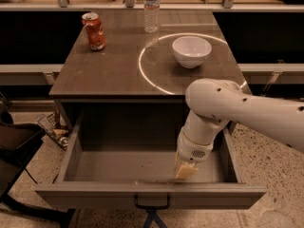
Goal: Open top drawer
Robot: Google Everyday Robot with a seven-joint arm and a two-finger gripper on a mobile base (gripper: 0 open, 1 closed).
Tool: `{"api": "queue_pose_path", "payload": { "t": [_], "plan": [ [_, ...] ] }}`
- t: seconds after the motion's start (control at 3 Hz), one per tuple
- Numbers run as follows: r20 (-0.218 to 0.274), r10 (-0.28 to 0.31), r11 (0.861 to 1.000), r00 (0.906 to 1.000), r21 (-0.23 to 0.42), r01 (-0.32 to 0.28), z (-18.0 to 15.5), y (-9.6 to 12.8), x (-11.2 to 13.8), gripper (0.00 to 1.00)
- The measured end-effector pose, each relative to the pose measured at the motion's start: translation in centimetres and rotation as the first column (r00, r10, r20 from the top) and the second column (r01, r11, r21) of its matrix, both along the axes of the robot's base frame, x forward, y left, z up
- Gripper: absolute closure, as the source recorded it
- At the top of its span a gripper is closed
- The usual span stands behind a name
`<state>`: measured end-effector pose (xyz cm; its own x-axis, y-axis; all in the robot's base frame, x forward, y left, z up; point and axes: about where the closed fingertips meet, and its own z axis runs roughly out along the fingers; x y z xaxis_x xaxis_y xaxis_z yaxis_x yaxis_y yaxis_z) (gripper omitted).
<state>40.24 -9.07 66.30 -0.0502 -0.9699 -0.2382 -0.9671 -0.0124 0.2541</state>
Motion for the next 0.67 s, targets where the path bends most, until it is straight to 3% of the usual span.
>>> {"api": "queue_pose_path", "payload": {
  "t": [0.67],
  "plan": [
    [-0.002,0.003,1.0,1.0,-0.002,-0.003,-0.08,0.02,-0.13,0.39]
  ]
}}
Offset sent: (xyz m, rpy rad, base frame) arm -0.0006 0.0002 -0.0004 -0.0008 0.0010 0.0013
